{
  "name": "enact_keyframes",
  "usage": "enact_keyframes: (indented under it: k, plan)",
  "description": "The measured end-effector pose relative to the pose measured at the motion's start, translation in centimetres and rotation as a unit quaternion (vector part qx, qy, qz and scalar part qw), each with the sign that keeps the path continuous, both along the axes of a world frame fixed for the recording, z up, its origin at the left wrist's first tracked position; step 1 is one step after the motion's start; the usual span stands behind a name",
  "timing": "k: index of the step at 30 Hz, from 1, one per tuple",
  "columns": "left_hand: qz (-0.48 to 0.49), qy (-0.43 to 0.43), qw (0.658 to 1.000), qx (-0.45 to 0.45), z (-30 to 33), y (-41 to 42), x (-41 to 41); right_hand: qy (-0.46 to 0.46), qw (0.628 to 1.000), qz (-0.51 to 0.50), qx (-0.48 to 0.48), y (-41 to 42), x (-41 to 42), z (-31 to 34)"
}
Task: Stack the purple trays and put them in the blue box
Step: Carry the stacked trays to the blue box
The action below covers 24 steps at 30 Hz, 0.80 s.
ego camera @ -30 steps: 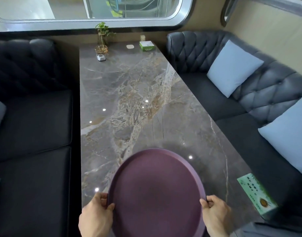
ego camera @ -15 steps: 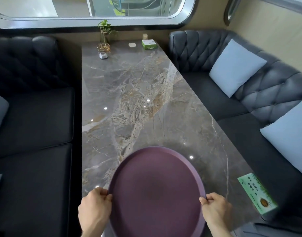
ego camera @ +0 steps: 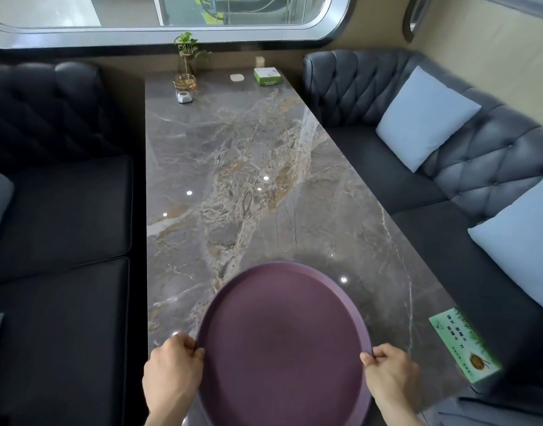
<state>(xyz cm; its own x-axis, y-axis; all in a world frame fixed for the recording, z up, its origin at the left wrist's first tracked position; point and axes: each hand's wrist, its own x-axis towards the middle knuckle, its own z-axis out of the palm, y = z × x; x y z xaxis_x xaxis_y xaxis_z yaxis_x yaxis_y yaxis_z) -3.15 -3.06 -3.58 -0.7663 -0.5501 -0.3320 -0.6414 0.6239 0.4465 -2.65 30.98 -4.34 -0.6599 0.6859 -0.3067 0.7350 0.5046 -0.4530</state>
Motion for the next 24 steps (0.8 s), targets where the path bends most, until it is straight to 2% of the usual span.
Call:
enact_keyframes:
  k: [9, 13, 17, 24]
  plan:
    - [-0.049, -0.006, 0.996, -0.069, -0.2, -0.3, 0.1, 0.002, 1.0, 0.003, -0.017, 0.1, 0.0, -0.6]
    - [-0.03, -0.043, 0.998, 0.037, -0.8, -0.9, -0.3, 0.015, 0.998, 0.005, -0.064, -0.3, 0.5, -1.5]
    - [0.045, -0.045, 0.985, 0.159, -1.1, -0.3, -0.6, 0.0, 0.996, 0.006, -0.092, -0.4, -0.3, -0.9]
    - [0.137, 0.059, 0.947, 0.283, 1.3, -0.8, -2.1, 0.079, 0.98, 0.032, -0.178, -2.6, -4.1, 4.5]
